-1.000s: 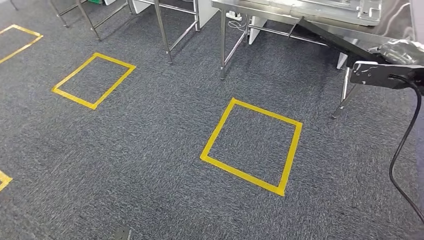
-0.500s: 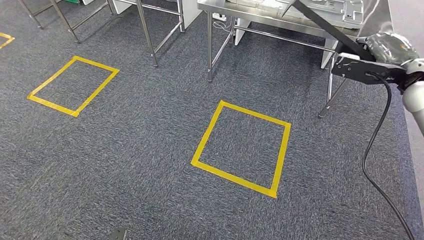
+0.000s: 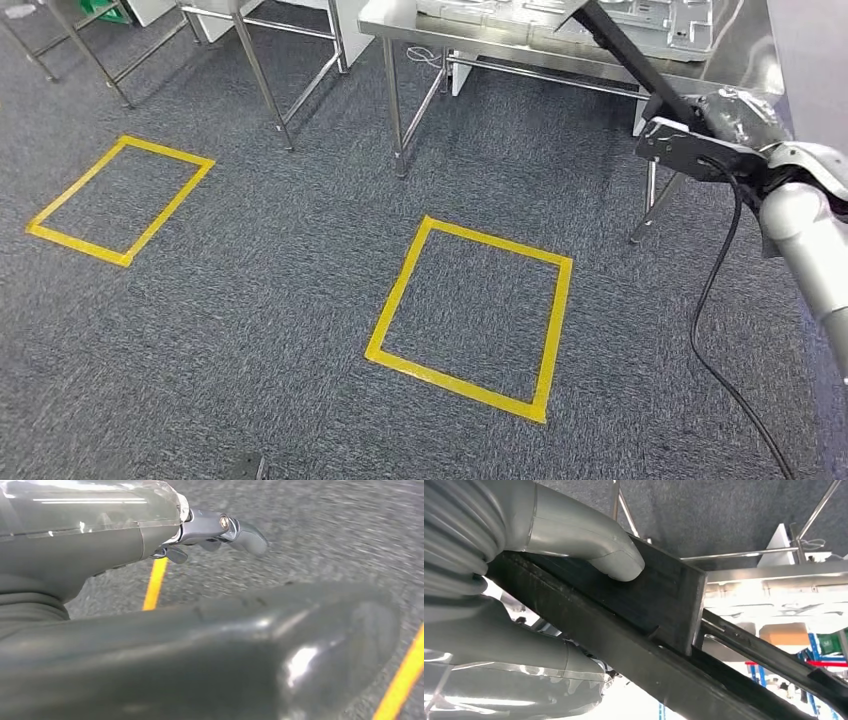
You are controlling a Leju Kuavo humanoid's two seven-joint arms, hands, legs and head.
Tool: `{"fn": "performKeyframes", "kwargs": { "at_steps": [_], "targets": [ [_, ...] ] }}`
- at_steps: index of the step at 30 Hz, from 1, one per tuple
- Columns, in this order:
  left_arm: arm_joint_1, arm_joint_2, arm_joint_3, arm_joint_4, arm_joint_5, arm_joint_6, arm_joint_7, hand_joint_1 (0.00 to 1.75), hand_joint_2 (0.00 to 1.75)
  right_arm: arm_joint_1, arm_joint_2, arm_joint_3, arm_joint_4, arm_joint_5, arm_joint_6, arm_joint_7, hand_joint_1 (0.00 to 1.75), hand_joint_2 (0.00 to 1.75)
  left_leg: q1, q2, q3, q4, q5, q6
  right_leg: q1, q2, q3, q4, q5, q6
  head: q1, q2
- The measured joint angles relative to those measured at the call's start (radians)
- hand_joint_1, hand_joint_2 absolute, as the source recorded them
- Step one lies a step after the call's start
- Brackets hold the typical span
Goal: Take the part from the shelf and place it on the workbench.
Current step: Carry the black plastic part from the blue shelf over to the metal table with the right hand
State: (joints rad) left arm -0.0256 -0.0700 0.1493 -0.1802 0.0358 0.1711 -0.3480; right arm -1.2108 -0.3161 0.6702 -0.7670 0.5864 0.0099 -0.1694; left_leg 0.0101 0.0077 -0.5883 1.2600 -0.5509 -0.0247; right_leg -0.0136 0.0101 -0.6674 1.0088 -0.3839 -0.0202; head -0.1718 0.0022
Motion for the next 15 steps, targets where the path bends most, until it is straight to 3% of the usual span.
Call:
{"fn": "performKeyframes", "kwargs": {
  "at_steps": [1, 3, 4, 5, 7, 8, 9, 11, 12, 14, 15],
  "targets": [
    [0.002, 0.0, 0.0, 0.0, 0.0, 0.0, 0.001, 0.0, 0.0, 0.011, 0.006, 0.0, 0.004, 0.002, -0.001, 0.0, 1.75, 1.75, 0.0, 0.0, -0.04, 0.027, -0.045, -0.001, 0.001, 0.002, 0.021, -0.001, -0.017, -0.002, 0.0, 0.0],
    [0.008, 0.0, 0.0, 0.001, 0.001, 0.002, 0.006, 0.0, 0.0, 0.032, 0.016, 0.0, 0.012, 0.004, -0.003, 0.0, 1.75, 1.75, -0.002, 0.0, -0.094, 0.014, -0.129, 0.004, 0.001, 0.009, 0.067, -0.001, -0.052, -0.002, 0.0, 0.0],
    [0.011, 0.0, 0.0, 0.001, 0.001, 0.002, 0.009, 0.0, 0.0, 0.039, 0.021, 0.0, 0.016, 0.004, -0.007, 0.0, 1.75, 1.75, -0.004, -0.001, -0.111, -0.022, -0.132, 0.009, 0.002, 0.011, 0.089, -0.002, -0.07, -0.002, 0.0, 0.0],
    [0.015, 0.0, 0.0, 0.001, 0.001, 0.002, 0.011, 0.0, 0.0, 0.042, 0.026, 0.0, 0.021, 0.004, -0.011, -0.001, 1.75, 1.75, -0.008, -0.002, -0.12, -0.075, -0.087, 0.018, 0.003, 0.014, 0.109, -0.002, -0.087, -0.001, 0.0, 0.0],
    [0.021, 0.003, 0.0, 0.002, 0.001, 0.003, 0.014, 0.0, 0.0, 0.045, 0.034, -0.001, 0.031, 0.004, -0.022, -0.002, 1.75, 1.75, -0.018, -0.007, -0.123, -0.191, 0.092, 0.038, 0.008, 0.017, 0.143, -0.003, -0.119, 0.006, 0.0, 0.0],
    [0.024, 0.004, 0.0, 0.002, 0.001, 0.003, 0.015, 0.0, 0.0, 0.046, 0.037, -0.001, 0.034, 0.004, -0.026, -0.002, 1.75, 1.75, -0.022, -0.011, -0.119, -0.228, 0.163, 0.044, 0.009, 0.02, 0.157, -0.007, -0.134, 0.01, 0.0, 0.0],
    [0.025, 0.005, 0.0, 0.003, 0.001, 0.003, 0.015, 0.0, 0.0, 0.045, 0.039, -0.002, 0.037, 0.005, -0.028, -0.001, 1.75, 1.75, -0.024, -0.014, -0.112, -0.249, 0.2, 0.05, 0.01, 0.022, 0.167, -0.005, -0.14, 0.016, 0.0, 0.0],
    [0.022, 0.003, 0.0, 0.003, 0.001, 0.004, 0.014, 0.0, 0.0, 0.036, 0.042, -0.008, 0.038, 0.007, -0.03, -0.001, 1.75, 1.75, -0.023, -0.013, -0.088, -0.259, 0.19, 0.059, 0.009, 0.022, 0.161, 0.029, -0.126, 0.028, 0.0, 0.0],
    [0.019, 0.003, 0.001, 0.003, 0.001, 0.004, 0.014, 0.0, 0.0, 0.028, 0.044, -0.012, 0.038, 0.008, -0.032, -0.001, 1.75, 1.75, -0.021, -0.011, -0.074, -0.266, 0.182, 0.065, 0.008, 0.017, 0.138, 0.074, -0.107, 0.034, 0.0, 0.0],
    [0.014, 0.002, 0.001, 0.003, 0.001, 0.004, 0.013, 0.0, 0.0, 0.016, 0.046, -0.016, 0.038, 0.009, -0.036, -0.001, 1.75, 1.75, -0.016, -0.011, -0.042, -0.278, 0.163, 0.071, 0.005, 0.006, 0.059, 0.186, -0.098, 0.042, 0.0, 0.0],
    [0.012, 0.002, 0.002, 0.003, 0.001, 0.004, 0.013, 0.0, 0.0, 0.014, 0.047, -0.017, 0.04, 0.01, -0.038, -0.002, 1.75, 1.75, -0.015, -0.012, -0.025, -0.281, 0.149, 0.072, 0.004, 0.002, 0.018, 0.234, -0.12, 0.045, 0.0, 0.0]
  ]
}}
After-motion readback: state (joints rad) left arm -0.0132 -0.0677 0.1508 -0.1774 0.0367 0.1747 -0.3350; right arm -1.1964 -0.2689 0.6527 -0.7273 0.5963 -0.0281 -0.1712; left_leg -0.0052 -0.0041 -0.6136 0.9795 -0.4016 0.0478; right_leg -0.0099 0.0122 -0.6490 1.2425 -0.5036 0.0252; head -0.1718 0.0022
